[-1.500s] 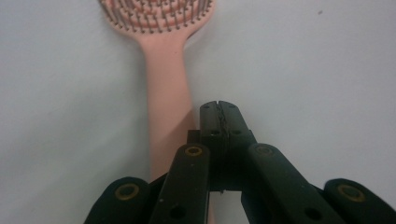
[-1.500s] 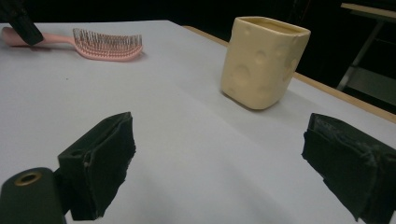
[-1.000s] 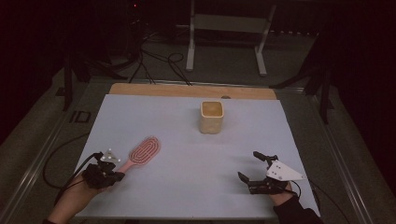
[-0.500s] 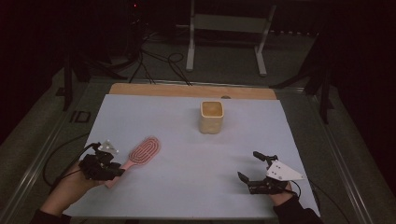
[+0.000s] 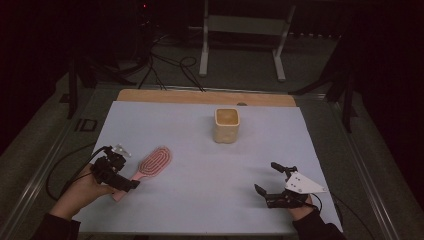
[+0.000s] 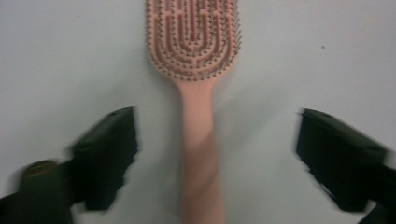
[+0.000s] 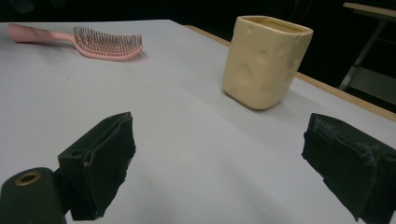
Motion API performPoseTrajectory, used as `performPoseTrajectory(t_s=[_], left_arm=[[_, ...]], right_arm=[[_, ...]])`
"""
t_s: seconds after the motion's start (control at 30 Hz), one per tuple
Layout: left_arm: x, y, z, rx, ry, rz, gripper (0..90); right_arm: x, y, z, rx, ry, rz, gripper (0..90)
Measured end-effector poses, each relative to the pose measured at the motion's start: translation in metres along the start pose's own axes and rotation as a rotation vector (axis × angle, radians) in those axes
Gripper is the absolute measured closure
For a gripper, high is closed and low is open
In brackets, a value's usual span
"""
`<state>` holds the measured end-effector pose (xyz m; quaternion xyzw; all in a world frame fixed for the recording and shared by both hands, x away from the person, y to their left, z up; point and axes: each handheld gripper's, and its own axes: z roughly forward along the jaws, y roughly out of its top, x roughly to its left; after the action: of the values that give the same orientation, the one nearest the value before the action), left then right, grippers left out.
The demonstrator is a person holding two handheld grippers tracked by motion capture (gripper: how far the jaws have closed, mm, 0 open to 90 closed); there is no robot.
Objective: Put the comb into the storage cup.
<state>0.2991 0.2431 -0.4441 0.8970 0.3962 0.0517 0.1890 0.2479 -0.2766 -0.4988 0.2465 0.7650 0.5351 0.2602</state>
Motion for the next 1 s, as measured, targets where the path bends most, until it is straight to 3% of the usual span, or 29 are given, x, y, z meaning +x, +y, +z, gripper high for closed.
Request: performPoseTrajectory(t_s=[0.03, 0.17, 0.53, 0.67, 0.8, 1.0], left_arm=[[0.0, 0.001, 0.002, 0.006, 0.011, -0.003, 9.1], [0.002, 0.003, 0.009, 0.049, -0.024, 0.016, 0.5], [0.004, 0.012, 0.025, 0.128, -0.035, 0.043, 0.1], [0.005, 0.014, 0.031, 0.144, -0.037, 0.047, 4.8], [0.006, 0.016, 0.035, 0.162, -0.038, 0.06, 16.4], [0.008, 0.018, 0.041, 0.182, -0.028, 0.044, 29.7]], right_arm=[[0.0, 0.0, 0.0, 0.001, 0.0, 0.0, 8.8], [0.0, 0.0, 0.0, 0.0, 0.001, 0.001, 8.9], [0.001, 0.0, 0.001, 0.001, 0.007, -0.001, 8.8], [0.001, 0.0, 0.0, -0.001, 0.008, -0.002, 8.8], [0.001, 0.0, 0.001, 0.0, 0.009, -0.002, 8.8], [0.001, 0.0, 0.0, -0.001, 0.009, -0.001, 8.8]])
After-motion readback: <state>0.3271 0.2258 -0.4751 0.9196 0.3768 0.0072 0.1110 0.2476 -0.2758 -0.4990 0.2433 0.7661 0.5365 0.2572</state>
